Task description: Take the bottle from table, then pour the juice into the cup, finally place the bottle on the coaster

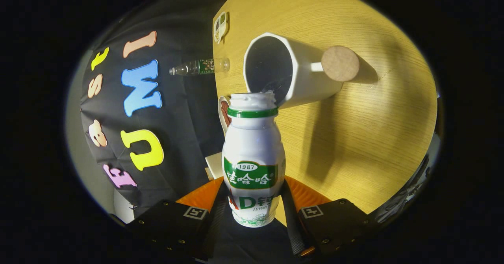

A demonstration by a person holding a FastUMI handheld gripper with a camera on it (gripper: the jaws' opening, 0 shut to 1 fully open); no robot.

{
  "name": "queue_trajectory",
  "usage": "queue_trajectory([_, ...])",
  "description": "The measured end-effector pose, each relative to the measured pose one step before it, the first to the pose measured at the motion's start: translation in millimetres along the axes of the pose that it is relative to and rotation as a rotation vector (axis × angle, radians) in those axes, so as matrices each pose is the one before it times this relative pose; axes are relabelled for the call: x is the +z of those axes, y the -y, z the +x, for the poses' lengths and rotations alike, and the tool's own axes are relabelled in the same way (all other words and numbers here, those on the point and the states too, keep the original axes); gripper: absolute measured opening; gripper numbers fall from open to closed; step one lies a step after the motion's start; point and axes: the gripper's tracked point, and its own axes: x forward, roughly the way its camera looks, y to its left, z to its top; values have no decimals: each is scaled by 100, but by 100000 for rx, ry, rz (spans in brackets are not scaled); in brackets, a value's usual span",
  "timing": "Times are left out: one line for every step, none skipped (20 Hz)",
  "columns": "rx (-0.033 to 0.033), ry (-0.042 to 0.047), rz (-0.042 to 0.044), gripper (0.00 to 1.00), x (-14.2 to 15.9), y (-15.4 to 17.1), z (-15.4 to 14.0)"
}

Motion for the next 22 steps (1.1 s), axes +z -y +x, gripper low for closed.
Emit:
queue_trajectory([-258, 85, 454, 71, 63, -16, -90])
queue_trajectory([-78, -194, 162, 71, -11, -4, 3])
queue_trajectory([-252, -304, 130, 71, -76, -18, -33])
queue_trajectory([-45, -236, 145, 71, -32, -20, 36])
queue_trajectory([-111, -291, 469, 71, -47, -94, -89])
queue_trajectory([165, -290, 581, 71, -22, -152, 67])
queue_trajectory([109, -371, 445, 71, -24, -227, 22])
queue_trajectory([205, -270, 55, 71, -30, -190, 39])
queue_trajectory([216, -406, 1, 71, 14, -233, 68])
queue_trajectory([349, -182, 31, 71, 29, -244, -71])
queue_trajectory([156, -375, 117, 71, 58, -232, -185])
queue_trajectory([-281, -647, 254, 71, -38, -5, 3])
queue_trajectory([50, -280, 157, 71, 32, -69, 48])
queue_trajectory([-25, -221, 224, 71, 20, -12, 79])
queue_trajectory([-93, -325, 393, 71, 10, -46, -10])
queue_trajectory([16, -32, 428, 71, 18, -36, -90])
queue_trajectory([-17, -124, 413, 71, 72, -57, -150])
queue_trajectory([89, -274, 282, 71, 51, -3, 16])
queue_trajectory([2, -415, 196, 71, 97, -26, -127])
queue_trajectory([-72, -349, 30, 71, 8, 32, -71])
queue_trajectory([-138, -198, 146, 71, 20, 36, -30])
queue_trajectory([-176, -509, 320, 71, 1, 86, -6])
